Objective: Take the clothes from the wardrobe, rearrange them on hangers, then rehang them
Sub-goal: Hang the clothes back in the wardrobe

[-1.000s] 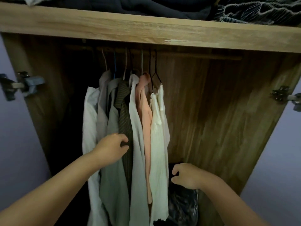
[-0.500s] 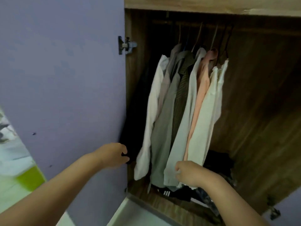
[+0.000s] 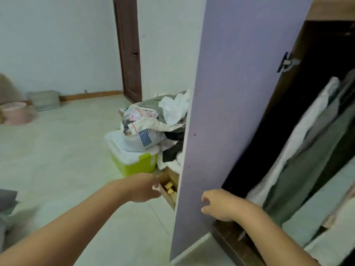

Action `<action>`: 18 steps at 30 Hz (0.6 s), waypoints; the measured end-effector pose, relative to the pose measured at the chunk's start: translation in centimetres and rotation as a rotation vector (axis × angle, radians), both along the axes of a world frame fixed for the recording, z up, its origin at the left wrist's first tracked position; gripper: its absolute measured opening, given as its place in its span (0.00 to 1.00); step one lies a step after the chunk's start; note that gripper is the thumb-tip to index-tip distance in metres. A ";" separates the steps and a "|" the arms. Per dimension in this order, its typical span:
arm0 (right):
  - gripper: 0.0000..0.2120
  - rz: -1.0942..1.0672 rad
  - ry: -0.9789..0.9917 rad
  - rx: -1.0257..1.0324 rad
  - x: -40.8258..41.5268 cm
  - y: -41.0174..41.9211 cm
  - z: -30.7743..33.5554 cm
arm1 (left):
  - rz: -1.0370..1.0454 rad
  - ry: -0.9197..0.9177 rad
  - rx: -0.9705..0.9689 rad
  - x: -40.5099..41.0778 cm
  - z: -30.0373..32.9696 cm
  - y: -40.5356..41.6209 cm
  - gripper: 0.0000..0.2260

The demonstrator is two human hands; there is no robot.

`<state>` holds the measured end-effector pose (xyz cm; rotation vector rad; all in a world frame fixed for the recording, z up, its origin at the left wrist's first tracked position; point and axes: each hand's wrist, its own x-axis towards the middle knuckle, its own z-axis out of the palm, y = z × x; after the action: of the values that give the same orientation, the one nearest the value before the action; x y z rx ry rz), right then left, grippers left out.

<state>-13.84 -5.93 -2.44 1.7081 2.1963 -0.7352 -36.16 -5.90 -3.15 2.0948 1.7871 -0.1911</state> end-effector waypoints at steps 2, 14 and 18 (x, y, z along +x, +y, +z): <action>0.16 0.043 0.037 -0.031 -5.0 0.1 -0.1 | 0.069 0.025 -0.027 -4.7 -0.2 -1.2 0.19; 0.20 0.482 0.052 -0.083 -34.3 -1.6 -3.1 | 0.514 0.067 -0.115 -32.5 -3.0 -11.1 0.19; 0.20 0.608 0.036 -0.113 -41.7 -1.1 -4.5 | 0.664 0.035 -0.151 -38.6 -3.4 -13.8 0.17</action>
<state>-55.50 -7.06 -6.98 0.8917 2.4468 -0.7033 -74.78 -19.69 -6.57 1.3098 2.2929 -0.1696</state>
